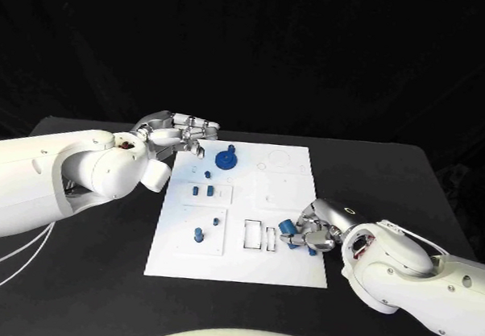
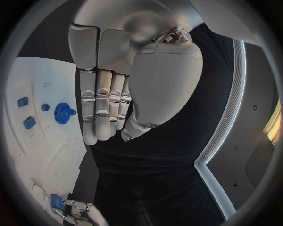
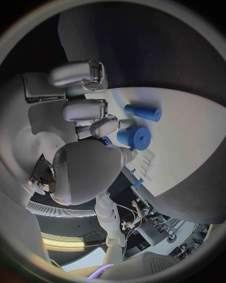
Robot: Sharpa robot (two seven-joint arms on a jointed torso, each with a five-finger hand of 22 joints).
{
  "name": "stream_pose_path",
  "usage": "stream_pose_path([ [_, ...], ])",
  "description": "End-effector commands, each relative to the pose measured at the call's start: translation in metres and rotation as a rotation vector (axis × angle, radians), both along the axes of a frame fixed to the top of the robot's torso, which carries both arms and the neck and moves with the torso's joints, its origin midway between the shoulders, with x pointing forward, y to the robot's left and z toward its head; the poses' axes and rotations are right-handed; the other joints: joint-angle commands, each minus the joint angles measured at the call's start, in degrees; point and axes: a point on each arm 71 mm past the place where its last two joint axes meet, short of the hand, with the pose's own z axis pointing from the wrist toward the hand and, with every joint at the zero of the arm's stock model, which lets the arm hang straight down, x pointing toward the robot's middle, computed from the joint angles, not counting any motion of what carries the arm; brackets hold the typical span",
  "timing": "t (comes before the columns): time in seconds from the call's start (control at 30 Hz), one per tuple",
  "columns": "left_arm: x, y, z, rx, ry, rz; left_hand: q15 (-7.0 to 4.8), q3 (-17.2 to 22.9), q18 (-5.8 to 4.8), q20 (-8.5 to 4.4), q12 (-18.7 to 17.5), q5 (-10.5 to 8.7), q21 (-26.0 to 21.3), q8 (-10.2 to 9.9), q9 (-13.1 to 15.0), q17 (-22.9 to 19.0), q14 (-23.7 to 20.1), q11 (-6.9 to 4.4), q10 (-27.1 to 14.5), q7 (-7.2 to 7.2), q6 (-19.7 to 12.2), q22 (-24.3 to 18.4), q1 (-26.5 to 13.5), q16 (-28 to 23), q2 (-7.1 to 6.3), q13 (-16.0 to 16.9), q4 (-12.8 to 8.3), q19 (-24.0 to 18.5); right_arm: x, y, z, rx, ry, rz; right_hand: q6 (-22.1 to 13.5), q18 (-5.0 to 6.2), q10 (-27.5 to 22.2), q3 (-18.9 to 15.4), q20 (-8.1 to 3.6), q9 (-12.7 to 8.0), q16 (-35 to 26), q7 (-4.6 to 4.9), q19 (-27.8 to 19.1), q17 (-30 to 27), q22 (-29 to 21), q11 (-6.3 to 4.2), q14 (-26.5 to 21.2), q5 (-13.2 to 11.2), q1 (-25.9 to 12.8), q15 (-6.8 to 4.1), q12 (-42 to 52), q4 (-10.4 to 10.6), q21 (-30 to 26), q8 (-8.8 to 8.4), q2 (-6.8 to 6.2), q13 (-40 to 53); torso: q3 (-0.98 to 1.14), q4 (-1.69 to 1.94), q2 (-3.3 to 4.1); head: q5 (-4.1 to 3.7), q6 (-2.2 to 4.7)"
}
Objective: Assemble the parts on the task board
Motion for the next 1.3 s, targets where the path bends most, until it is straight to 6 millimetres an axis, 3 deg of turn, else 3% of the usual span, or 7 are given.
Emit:
stream_pose_path([
  [0.03, -0.001, -0.003, 0.001, -0.014, 0.002, -0.023, 0.55, -0.4, 0.27, 0.24, 0.2, -0.12, -0.4, -0.1, -0.1, 0.0, 0.0, 0.1, -0.4, 0.04, -0.5, -0.1, -0.6, -0.2, -0.11, 0.0, 0.1, 0.3, -0.006, -0.002, -0.01, -0.036, 0.034, -0.001, 0.2, -0.37, 0.7, -0.4, -0.58, 0.6, 0.3, -0.37, 6.0, 3.2, 15.1, -0.1, 3.7, 1.9, 1.0, -0.46, 0.6, 0.0, 0.3, 0.47, 0.4, 0.7, 0.03, 0.02, 0.0, 0.03, 0.0],
  [0.23, -0.001, -0.003, 0.001, -0.014, 0.002, -0.023, 0.55, -0.4, 0.27, 0.24, 0.2, -0.12, -0.4, -0.1, -0.1, 0.0, 0.0, 0.1, -0.4, 0.04, -0.5, -0.1, -0.6, -0.2, -0.11, 0.0, 0.1, 0.3, -0.01, -0.001, 0.001, 0.067, -0.026, -0.041, 0.8, -0.37, 1.6, -0.6, -0.9, 1.9, 0.5, -0.92, 6.0, 3.6, 15.1, -0.59, 3.8, 6.2, 1.9, -0.85, 1.7, 0.1, 0.3, 1.59, 1.39, 2.1, 0.0, 0.0, -0.07, 0.02, 0.17],
  [0.57, 0.0, -0.004, 0.001, -0.016, 0.002, -0.028, 0.55, -0.4, 0.27, 0.25, 0.2, -0.12, -0.4, -0.1, -0.1, 0.0, 0.0, 0.1, -0.4, 0.03, -0.5, -0.1, -0.6, -0.2, -0.09, 0.1, 0.2, 0.3, -0.014, 0.014, 0.026, 0.193, -0.073, -0.037, 1.2, -0.37, 2.7, -0.8, -1.24, 3.2, 0.9, -1.42, 6.0, 4.4, 15.1, -1.03, 3.9, 8.5, 2.0, -1.21, 3.0, 0.1, 0.3, 2.38, 2.43, 3.7, -0.01, 0.03, 0.01, -0.07, 0.56],
  [0.93, -0.001, -0.007, 0.001, -0.018, 0.005, -0.037, 0.55, -0.4, 0.27, 0.25, 0.2, -0.12, -0.4, -0.1, -0.1, 0.0, 0.0, 0.1, -0.4, 0.03, -0.5, -0.1, -0.6, -0.2, -0.09, 0.1, 0.2, 0.3, -0.013, 0.041, 0.019, 0.2, 0.016, 0.018, 1.0, -0.37, 2.7, -1.5, -1.34, 3.7, 0.9, -1.37, 6.0, 4.3, 15.1, -1.03, 3.9, 8.5, 0.8, -1.25, 2.7, 0.3, 0.3, 2.52, 2.76, 3.7, -0.02, 0.09, 0.09, 0.08, 0.54],
  [1.3, -0.002, -0.008, 0.001, -0.019, 0.007, -0.041, 0.55, -0.4, 0.27, 0.25, 0.2, -0.12, -0.4, -0.1, -0.1, 0.0, 0.0, 0.1, -0.4, 0.03, -0.5, -0.1, -0.6, -0.2, -0.09, 0.1, 0.2, 0.3, -0.008, 0.056, 0.012, 0.182, 0.046, 0.041, 0.8, -0.37, 3.0, -3.3, -1.38, 5.0, 0.9, -1.45, 6.0, 4.3, 15.1, -1.05, 3.9, 3.8, -2.0, -1.27, 2.6, 0.2, 0.3, 2.9, 3.56, 4.2, 0.01, 0.0, 0.09, 0.4, 0.39],
])
